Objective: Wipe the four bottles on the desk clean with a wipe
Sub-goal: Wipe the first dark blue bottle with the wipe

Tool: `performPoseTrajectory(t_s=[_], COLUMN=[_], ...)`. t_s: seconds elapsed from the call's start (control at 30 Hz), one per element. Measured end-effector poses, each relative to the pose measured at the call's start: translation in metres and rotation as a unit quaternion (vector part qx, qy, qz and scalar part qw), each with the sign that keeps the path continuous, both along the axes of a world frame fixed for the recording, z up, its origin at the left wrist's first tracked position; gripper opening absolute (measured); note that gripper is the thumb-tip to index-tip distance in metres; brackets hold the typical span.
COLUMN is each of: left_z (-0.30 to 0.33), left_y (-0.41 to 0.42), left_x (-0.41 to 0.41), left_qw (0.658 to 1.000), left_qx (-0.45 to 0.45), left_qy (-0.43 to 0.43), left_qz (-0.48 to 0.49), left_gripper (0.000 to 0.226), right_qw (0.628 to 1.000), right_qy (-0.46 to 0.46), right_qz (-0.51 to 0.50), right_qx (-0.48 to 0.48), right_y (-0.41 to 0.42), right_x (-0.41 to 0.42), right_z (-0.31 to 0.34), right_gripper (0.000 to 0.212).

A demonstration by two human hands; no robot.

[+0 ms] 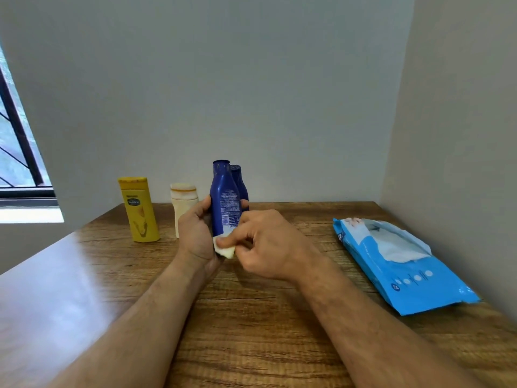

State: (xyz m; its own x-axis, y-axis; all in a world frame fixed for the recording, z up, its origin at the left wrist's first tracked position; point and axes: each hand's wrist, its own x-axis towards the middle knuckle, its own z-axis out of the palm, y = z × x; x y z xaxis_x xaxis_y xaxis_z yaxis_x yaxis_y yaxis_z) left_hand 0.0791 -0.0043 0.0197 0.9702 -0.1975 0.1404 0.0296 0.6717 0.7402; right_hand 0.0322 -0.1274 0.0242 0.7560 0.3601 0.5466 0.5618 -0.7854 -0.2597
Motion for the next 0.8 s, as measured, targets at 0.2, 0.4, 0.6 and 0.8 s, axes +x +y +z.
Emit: performPoseTrajectory(t_s=[0.2,0.4,0.6,0.8], left_z=[0.001,0.004,0.007,0.003], left_y=[0.003,0.001,0.007,-0.001], left_x=[-0.002,-0.004,-0.003,-0.009], left_qw=[1.000,1.000,1.000,0.994], left_qx=[-0.016,0.015,0.011,0.100], left_qy=[0.000,-0.005,-0.001,-0.040], left_qz=[-0.003,0.001,0.015,0.013], left_gripper=[0.044,0.042,0.045,0.038], right_qw=[0.998,0.986,0.997,0.974], right_qy=[-0.014,-0.047,0.031,-0.073], right_qz=[-0.008,-0.075,0.005,-0.095], right_qx=[0.055,0.141,0.066,0.191], right_y=[-0.003,-0.009,-0.003,-0.009], right_x=[-0.003,-0.001,-0.009,-0.005], right_z=[0.004,0.007,0.006,0.011], right_gripper=[0.029,0.027,0.031,0.026])
